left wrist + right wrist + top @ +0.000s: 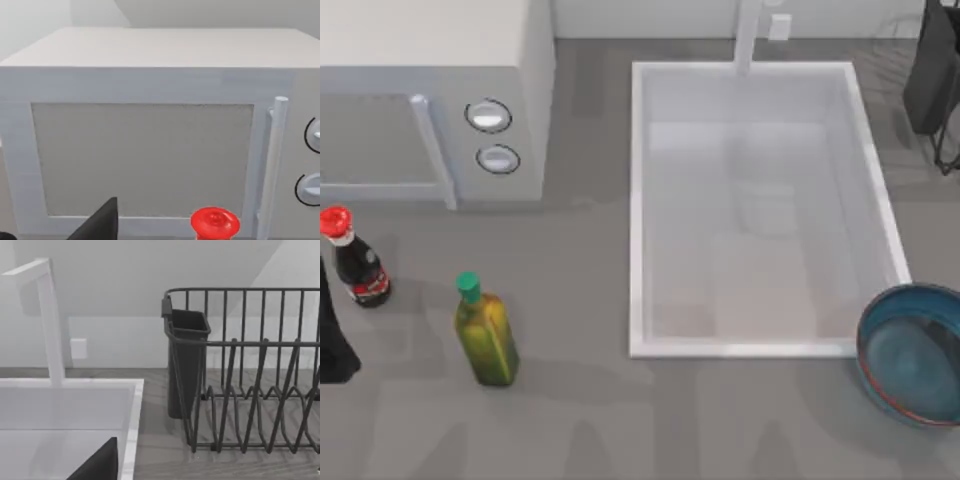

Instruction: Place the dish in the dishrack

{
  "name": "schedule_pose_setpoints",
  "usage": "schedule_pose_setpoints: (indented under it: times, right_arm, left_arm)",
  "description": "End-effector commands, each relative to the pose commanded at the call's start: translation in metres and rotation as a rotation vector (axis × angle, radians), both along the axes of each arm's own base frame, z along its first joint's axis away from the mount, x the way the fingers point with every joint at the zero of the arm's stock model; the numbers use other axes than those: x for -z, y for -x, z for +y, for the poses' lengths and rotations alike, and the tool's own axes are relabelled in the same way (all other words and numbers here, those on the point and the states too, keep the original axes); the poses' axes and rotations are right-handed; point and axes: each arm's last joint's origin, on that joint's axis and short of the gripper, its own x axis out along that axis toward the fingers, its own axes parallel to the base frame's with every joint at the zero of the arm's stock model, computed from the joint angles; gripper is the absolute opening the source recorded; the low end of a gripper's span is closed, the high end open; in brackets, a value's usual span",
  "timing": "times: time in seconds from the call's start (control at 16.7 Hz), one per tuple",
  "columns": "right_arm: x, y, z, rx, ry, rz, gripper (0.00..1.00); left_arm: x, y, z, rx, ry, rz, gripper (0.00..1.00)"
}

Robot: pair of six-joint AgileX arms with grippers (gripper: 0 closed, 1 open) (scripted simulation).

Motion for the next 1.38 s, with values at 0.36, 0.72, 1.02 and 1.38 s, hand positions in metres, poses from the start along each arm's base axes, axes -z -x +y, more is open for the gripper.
schedule_pose_setpoints:
  times: [0.36, 0.72, 1.02, 1.38]
  right_arm:
    - [-0.017, -0.001, 0.000, -0.003, -0.001, 0.108, 1.00]
    - [-0.056, -0.031, 0.003, -0.018, -0.014, 0.603, 1.00]
    - [-0.066, -0.083, 0.007, -0.019, -0.026, 1.102, 1.00]
    - [-0.071, -0.131, 0.011, -0.008, -0.019, 1.429, 1.00]
  left_arm:
    - [0.000, 0.000, 0.000, 0.000, 0.000, 0.000, 1.00]
    - [0.000, 0.000, 0.000, 0.000, 0.000, 0.000, 1.00]
    - [0.000, 0.000, 0.000, 0.000, 0.000, 0.000, 1.00]
    - [0.000, 0.000, 0.000, 0.000, 0.000, 0.000, 1.00]
